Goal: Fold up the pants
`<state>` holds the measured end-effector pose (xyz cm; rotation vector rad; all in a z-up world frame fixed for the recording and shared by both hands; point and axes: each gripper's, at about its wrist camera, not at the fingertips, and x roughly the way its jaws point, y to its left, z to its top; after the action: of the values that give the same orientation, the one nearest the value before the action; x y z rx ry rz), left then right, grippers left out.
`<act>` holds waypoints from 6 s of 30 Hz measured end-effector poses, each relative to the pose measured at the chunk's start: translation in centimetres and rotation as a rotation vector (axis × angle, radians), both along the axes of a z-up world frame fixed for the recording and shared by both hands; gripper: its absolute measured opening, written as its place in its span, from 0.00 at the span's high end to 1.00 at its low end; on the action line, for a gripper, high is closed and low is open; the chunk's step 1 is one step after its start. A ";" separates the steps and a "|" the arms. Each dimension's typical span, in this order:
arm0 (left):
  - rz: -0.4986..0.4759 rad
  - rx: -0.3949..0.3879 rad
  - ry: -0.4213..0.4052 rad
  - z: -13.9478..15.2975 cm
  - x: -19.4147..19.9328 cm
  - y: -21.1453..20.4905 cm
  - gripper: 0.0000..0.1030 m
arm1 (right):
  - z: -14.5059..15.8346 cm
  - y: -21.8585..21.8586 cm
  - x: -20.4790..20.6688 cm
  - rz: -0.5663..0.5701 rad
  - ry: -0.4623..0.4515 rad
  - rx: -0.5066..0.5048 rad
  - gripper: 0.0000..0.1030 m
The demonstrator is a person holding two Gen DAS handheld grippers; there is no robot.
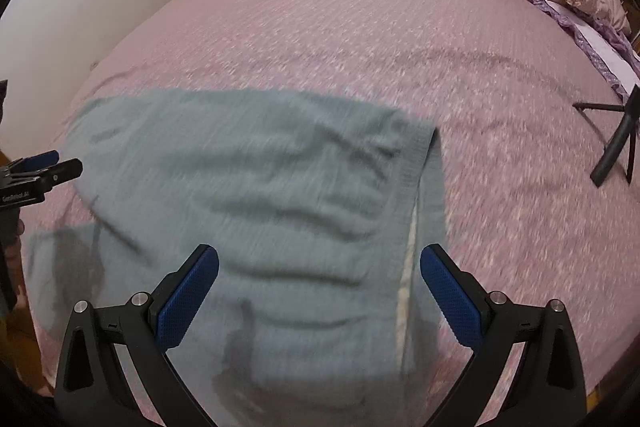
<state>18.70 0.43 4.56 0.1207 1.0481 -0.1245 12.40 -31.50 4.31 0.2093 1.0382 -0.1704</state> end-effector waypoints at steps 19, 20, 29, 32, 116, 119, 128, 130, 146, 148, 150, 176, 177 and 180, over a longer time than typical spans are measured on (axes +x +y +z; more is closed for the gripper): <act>-0.270 0.166 0.085 -5.6 11.7 0.0 0.00 | -3.6 -4.1 11.2 0.071 0.121 -0.062 0.00; -0.285 0.144 0.095 -5.8 12.0 0.2 0.00 | -3.8 -4.2 11.7 0.083 0.126 -0.071 0.00; -0.317 0.008 0.126 -6.7 13.2 1.6 0.00 | -6.8 -5.1 15.0 0.152 0.149 -0.055 0.00; -0.323 0.003 0.113 -6.8 13.1 1.5 0.00 | -7.1 -5.5 14.8 0.158 0.146 -0.049 0.00; 0.198 -0.459 0.072 -2.3 -12.3 4.8 0.53 | -1.9 0.0 -13.6 -0.074 -0.058 0.305 0.56; 0.201 -0.447 0.074 -2.3 -11.4 4.4 0.53 | -2.0 -0.8 -14.2 -0.126 -0.062 0.359 0.56; 0.246 -0.374 0.108 -3.4 -9.7 2.9 0.53 | -3.7 -2.8 -14.8 -0.240 -0.031 0.467 0.56; 0.252 -0.363 0.112 -3.7 -9.8 3.0 0.53 | -4.0 -3.1 -14.8 -0.289 -0.031 0.489 0.56; 0.239 -0.281 0.099 -4.7 -8.3 1.7 0.50 | -5.4 -5.1 -15.7 -0.462 -0.069 0.711 0.53; 0.239 -0.274 0.076 -4.7 -8.6 1.9 0.64 | -6.4 -5.3 -15.6 -0.495 -0.059 0.740 0.53; 0.246 -0.274 0.058 -4.5 -8.7 2.4 0.90 | -6.6 -5.4 -15.7 -0.490 -0.065 0.753 0.55; 0.125 -0.346 0.239 -5.4 -18.9 4.7 0.93 | -2.9 -5.7 -17.8 -0.333 -0.092 0.474 0.88; 0.123 -0.342 0.247 -5.7 -18.9 4.7 0.93 | -3.3 -5.8 -17.7 -0.335 -0.081 0.466 0.88; 0.121 -0.325 0.278 -6.6 -18.7 4.7 0.92 | -4.4 -5.2 -17.3 -0.320 -0.049 0.408 0.88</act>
<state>0.00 5.13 -2.05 -0.2608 1.2945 -0.2037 -4.86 -36.73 -0.05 0.7481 0.9782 -0.2399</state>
